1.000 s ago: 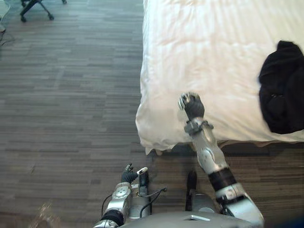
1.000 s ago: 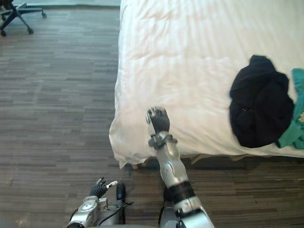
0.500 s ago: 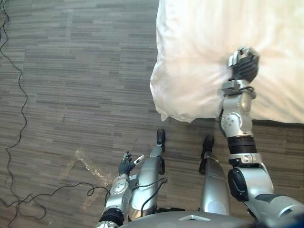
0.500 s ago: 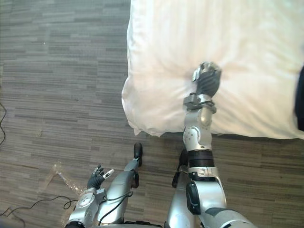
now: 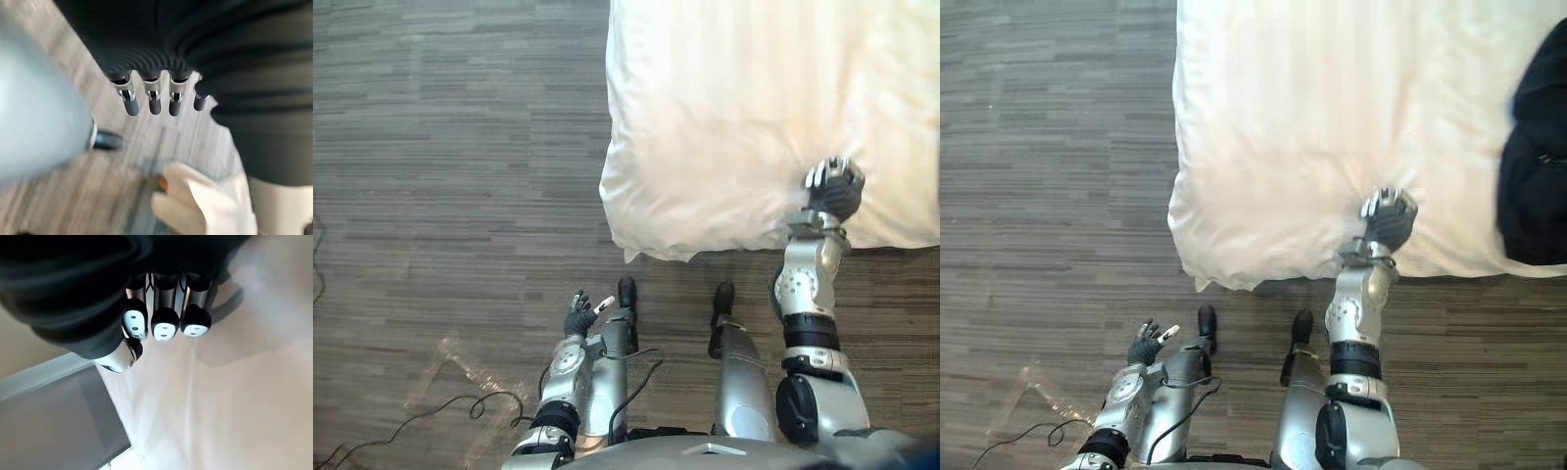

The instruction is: Tidy the bed and pick cloth on bed and put in laundry

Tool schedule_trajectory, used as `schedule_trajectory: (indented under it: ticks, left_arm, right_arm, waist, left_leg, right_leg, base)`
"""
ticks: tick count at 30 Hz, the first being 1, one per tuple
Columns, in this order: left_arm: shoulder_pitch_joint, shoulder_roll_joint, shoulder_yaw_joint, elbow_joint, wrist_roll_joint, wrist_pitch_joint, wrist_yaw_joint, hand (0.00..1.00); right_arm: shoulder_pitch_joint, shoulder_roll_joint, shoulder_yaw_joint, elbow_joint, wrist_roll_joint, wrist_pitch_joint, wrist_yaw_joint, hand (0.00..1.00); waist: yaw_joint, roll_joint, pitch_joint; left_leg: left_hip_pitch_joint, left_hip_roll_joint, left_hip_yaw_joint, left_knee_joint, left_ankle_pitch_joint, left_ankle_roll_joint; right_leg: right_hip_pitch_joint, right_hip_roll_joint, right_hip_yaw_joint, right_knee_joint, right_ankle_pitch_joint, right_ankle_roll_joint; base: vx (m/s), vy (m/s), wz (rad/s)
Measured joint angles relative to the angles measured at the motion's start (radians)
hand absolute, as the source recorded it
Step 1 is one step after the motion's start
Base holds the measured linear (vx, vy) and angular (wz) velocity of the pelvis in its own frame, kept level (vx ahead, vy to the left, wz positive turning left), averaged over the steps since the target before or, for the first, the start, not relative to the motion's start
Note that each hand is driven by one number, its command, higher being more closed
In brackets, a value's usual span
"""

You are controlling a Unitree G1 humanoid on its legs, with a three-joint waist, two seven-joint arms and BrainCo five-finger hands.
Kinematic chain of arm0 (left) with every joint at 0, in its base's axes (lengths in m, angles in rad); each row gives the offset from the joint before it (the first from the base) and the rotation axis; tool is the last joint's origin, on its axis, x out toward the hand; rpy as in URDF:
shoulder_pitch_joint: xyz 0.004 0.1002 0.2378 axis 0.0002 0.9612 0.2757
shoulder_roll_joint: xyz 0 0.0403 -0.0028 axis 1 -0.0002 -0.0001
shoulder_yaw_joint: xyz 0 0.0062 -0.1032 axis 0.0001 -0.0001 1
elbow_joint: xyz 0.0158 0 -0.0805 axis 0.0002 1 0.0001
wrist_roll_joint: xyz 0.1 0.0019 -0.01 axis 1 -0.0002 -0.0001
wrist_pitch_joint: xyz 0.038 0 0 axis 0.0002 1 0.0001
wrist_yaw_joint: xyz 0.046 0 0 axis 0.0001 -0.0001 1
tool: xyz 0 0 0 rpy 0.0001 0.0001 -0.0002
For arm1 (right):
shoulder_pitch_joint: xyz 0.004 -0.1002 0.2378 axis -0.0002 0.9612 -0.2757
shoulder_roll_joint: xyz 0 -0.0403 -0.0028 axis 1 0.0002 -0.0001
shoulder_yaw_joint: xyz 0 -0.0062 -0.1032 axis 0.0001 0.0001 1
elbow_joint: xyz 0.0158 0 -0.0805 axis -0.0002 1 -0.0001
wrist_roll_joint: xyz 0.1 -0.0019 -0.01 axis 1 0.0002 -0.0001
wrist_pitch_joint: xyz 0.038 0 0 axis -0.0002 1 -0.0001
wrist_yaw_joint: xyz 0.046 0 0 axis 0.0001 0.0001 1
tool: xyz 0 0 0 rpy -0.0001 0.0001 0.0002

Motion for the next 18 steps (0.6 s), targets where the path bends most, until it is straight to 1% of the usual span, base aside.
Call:
schedule_trajectory:
  ticks: [1,2,4,5,6,7,8,9,10,11,12,13,16,18]
  left_arm:
    - [0.0,0.0,0.0,0.008,0.0,0.003,0.0,0.0]
    - [0.004,-0.003,-0.002,0.01,0.001,0.009,0.0,0.0]
    - [0.011,-0.005,-0.002,0.009,0.008,0.016,0.0,0.0]
    - [0.029,-0.003,-0.003,0.01,0.021,0.022,0.0,0.0]
    - [0.043,0.0,-0.003,0.011,0.038,0.028,0.001,0.0]
    - [0.06,0.002,-0.004,0.011,0.053,0.028,0.001,0.0]
    - [0.084,0.001,-0.004,0.016,0.079,0.028,0.001,0.0]
    - [0.098,0.001,-0.004,0.022,0.091,0.027,0.001,0.0]
    - [0.124,0.009,-0.003,0.033,0.109,0.026,0.001,0.0]
    - [0.137,0.015,-0.002,0.037,0.137,0.035,0.002,0.0]
    - [0.164,0.019,-0.003,0.05,0.168,0.055,0.002,0.0]
    - [0.194,0.019,-0.005,0.05,0.179,0.06,0.002,0.0]
    - [0.208,0.017,-0.007,0.049,0.204,0.059,0.001,0.0]
    - [0.217,0.019,-0.007,0.055,0.209,0.06,0.001,0.0]
  right_arm:
    - [0.048,0.007,-0.027,0.059,0.001,0.027,-0.013,1.0]
    - [0.151,0.011,-0.054,0.157,0.001,0.079,-0.033,1.0]
    - [0.235,0.028,-0.056,0.196,-0.012,0.112,-0.046,1.0]
    - [0.318,0.048,-0.052,0.213,-0.051,0.138,-0.056,1.0]
    - [0.378,0.048,-0.038,0.226,-0.102,0.16,-0.06,1.0]
    - [0.438,0.047,-0.028,0.236,-0.14,0.173,-0.062,0.0]
    - [0.479,0.047,-0.018,0.243,-0.189,0.184,-0.061,0.0]
    - [0.502,0.047,-0.008,0.251,-0.212,0.189,-0.061,0.0]
    - [0.517,0.043,0.006,0.275,-0.249,0.197,-0.06,0.0]
    - [0.517,0.04,0.017,0.288,-0.269,0.203,-0.059,0.0]
    - [0.513,0.039,0.042,0.305,-0.291,0.212,-0.055,0.0]
    - [0.513,0.039,0.057,0.308,-0.309,0.222,-0.041,0.0]
    - [0.513,0.038,0.075,0.317,-0.346,0.238,-0.03,0.0]
    - [0.513,0.038,0.084,0.318,-0.346,0.241,-0.027,0.0]
  waist:
    - [-0.001,-0.008,-0.006]
    - [-0.003,-0.009,-0.01]
    - [-0.01,-0.006,-0.019]
    - [-0.03,-0.006,-0.044]
    - [-0.038,-0.005,-0.07]
    - [-0.039,-0.001,-0.106]
    - [-0.04,-0.002,-0.148]
    - [-0.04,-0.002,-0.169]
    - [-0.039,-0.004,-0.207]
    - [-0.038,-0.005,-0.223]
    - [-0.037,-0.008,-0.247]
    - [-0.036,-0.006,-0.265]
    - [-0.03,0.003,-0.282]
    - [-0.03,0.003,-0.291]
  left_leg:
    - [0.019,0.002,0.002,0.005,-0.011,0.0]
    - [0.058,0.003,0.003,0.005,-0.019,-0.002]
    - [0.085,0.003,0.014,0.0,-0.021,-0.004]
    - [0.109,0.004,0.024,-0.009,-0.021,-0.005]
    - [0.13,0.007,0.035,-0.016,-0.023,-0.008]
    - [0.158,0.012,0.05,-0.019,-0.027,-0.013]
    - [0.189,0.016,0.054,-0.037,-0.03,-0.018]
    - [0.205,0.018,0.057,-0.049,-0.03,-0.019]
    - [0.235,0.024,0.066,-0.069,-0.032,-0.021]
    - [0.248,0.027,0.072,-0.081,-0.032,-0.021]
    - [0.273,0.03,0.081,-0.097,-0.031,-0.022]
    - [0.299,0.031,0.096,-0.113,-0.029,-0.025]
    - [0.358,0.027,0.121,-0.163,-0.009,-0.026]
    - [0.385,0.025,0.139,-0.194,0.003,-0.028]
  right_leg:
    - [0.025,0.001,0.0,-0.006,-0.007,0.002]
    - [0.068,0.001,-0.007,-0.017,-0.008,0.002]
    - [0.097,0.0,-0.012,-0.021,-0.008,0.002]
    - [0.12,0.0,-0.015,-0.026,-0.008,0.001]
    - [0.137,0.0,-0.019,-0.03,-0.009,0.001]
    - [0.164,0.002,-0.02,-0.037,-0.01,-0.001]
    - [0.19,0.007,-0.022,-0.052,-0.01,-0.002]
    - [0.203,0.01,-0.024,-0.06,-0.011,-0.002]
    - [0.223,0.012,-0.026,-0.072,-0.013,-0.006]
    - [0.232,0.015,-0.026,-0.078,-0.013,-0.006]
    - [0.25,0.019,-0.027,-0.091,-0.013,-0.007]
    - [0.263,0.021,-0.027,-0.099,-0.014,-0.007]
    - [0.296,0.021,-0.023,-0.116,-0.013,-0.006]
    - [0.299,0.026,-0.01,-0.119,-0.013,-0.007]
  base:
    - [0.1,0.022,-0.06]
    - [0.11,0.022,-0.04]
    - [0.1,0.024,0.0]
    - [0.11,0.02,-0.04]
    - [0.11,0.01,-0.12]
    - [0.13,0.002,-0.17]
    - [0.1,-0.005,-0.16]
    - [0.09,-0.013,-0.16]
    - [0.06,-0.014,-0.15]
    - [0.06,-0.025,-0.22]
    - [0.02,-0.038,-0.29]
    - [0.01,-0.035,-0.28]
    - [-0.03,-0.018,-0.24]
    - [-0.03,-0.011,-0.28]
